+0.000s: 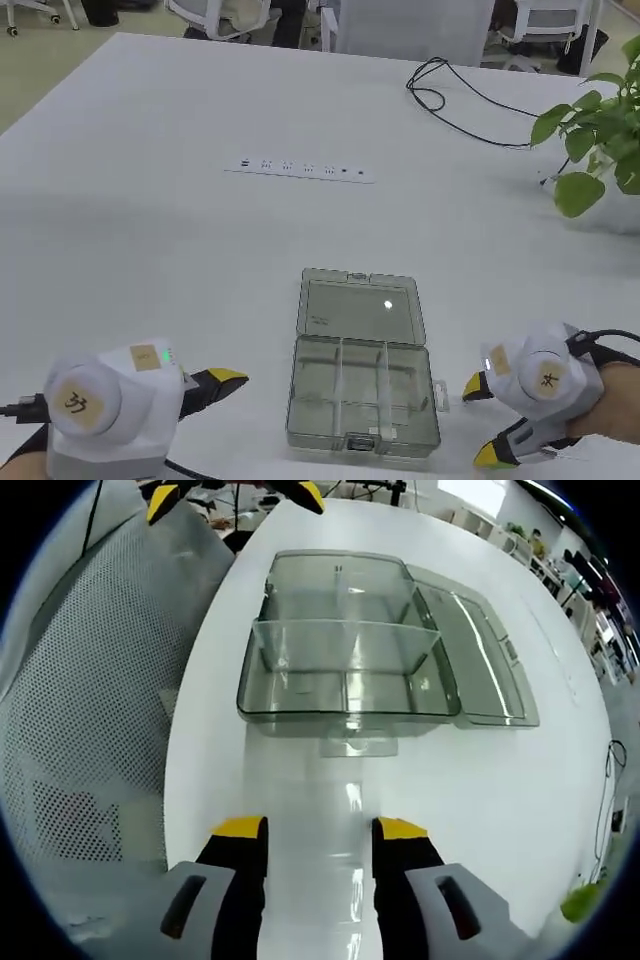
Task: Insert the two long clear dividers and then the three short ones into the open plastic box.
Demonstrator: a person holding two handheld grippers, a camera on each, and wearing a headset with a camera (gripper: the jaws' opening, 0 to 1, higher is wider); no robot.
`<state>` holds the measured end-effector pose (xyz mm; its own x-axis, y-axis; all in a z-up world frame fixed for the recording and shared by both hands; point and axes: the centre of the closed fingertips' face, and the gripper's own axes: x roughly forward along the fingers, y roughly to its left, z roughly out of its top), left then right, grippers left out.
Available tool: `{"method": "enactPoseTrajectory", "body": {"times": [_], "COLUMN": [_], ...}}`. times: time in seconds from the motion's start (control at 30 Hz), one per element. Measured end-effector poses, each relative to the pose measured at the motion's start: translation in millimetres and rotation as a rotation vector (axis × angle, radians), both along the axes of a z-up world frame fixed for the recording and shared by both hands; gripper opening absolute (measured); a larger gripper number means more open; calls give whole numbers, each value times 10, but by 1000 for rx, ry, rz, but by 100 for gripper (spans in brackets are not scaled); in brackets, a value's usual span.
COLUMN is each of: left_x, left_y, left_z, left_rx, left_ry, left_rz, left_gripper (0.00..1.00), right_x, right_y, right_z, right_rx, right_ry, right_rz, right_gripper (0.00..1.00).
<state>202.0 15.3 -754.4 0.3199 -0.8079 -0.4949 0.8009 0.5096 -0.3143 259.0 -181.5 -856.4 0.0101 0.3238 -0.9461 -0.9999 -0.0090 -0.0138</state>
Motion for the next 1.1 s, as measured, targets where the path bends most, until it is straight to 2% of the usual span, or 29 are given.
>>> {"method": "enactPoseTrajectory", "body": {"times": [0.2,0.37,0.43,0.87,1.1], "left_x": [12,15,12,-7,7], "left_y": [2,-10,-11,4,17], "left_z": [3,5,3,7,29], "left_rx": [-8,-9,-8,-5,-6], "left_ry": [2,3,2,-1,-4], "left_rz": [7,6,5,3,4], "left_gripper": [100,100,100,100,100], "right_x": [-38,-34,-30,-17,-31], "right_y": [8,9,11,-10,-45], "right_z": [-2,0,0,7,127], "right_rx": [-8,-9,-10,-19,8], "right_ry": [-2,-1,-3,-12,-30], "right_rz": [36,27,26,0,-42], "right_gripper": [39,38,34,33,33]}}
